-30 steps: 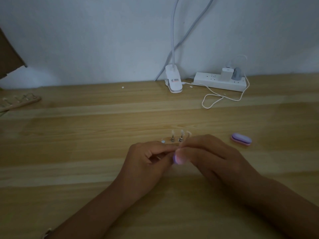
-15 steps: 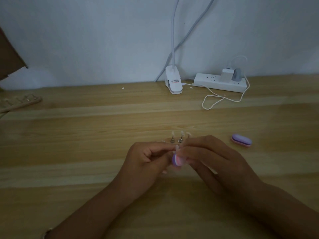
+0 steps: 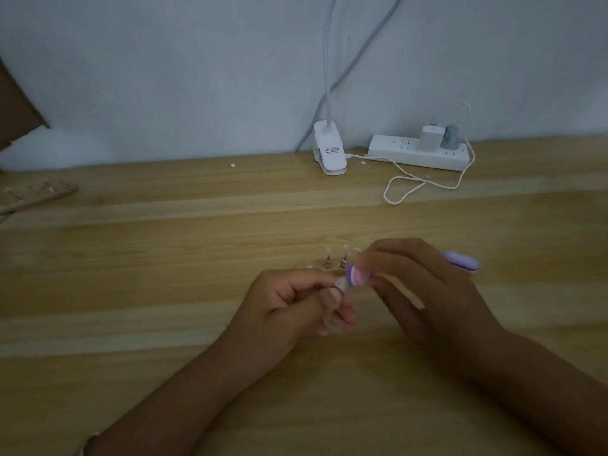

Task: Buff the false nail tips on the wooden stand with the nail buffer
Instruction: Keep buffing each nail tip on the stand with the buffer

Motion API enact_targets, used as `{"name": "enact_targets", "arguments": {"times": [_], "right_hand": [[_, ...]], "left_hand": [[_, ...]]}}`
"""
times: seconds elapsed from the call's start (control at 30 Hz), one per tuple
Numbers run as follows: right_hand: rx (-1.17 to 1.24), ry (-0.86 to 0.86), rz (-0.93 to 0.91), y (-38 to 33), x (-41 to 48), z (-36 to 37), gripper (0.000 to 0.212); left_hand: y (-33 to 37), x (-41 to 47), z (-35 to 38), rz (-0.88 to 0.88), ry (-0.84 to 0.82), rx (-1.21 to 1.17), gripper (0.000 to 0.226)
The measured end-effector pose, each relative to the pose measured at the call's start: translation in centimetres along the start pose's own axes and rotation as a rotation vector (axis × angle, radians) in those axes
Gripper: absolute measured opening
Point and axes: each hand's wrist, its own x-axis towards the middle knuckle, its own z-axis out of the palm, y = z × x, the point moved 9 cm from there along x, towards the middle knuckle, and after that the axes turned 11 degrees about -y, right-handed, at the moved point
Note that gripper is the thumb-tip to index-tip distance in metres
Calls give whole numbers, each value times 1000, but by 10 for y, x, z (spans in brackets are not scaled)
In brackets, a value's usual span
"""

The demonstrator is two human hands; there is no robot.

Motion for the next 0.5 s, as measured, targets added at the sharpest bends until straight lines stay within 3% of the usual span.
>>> {"name": "enact_targets", "arguments": {"times": [0.2,0.33,0.5], "right_hand": [[122,-4,-37,-12,-6,7,16],[-24,-11,50,5,0,0,17],[153,-57,-53,-18,-4,10,21]], "left_hand": [[4,1,5,27,-46,-14,19],[3,1,0,16,-32,-72,19],[2,3,6,5,-79,-68,19]]}}
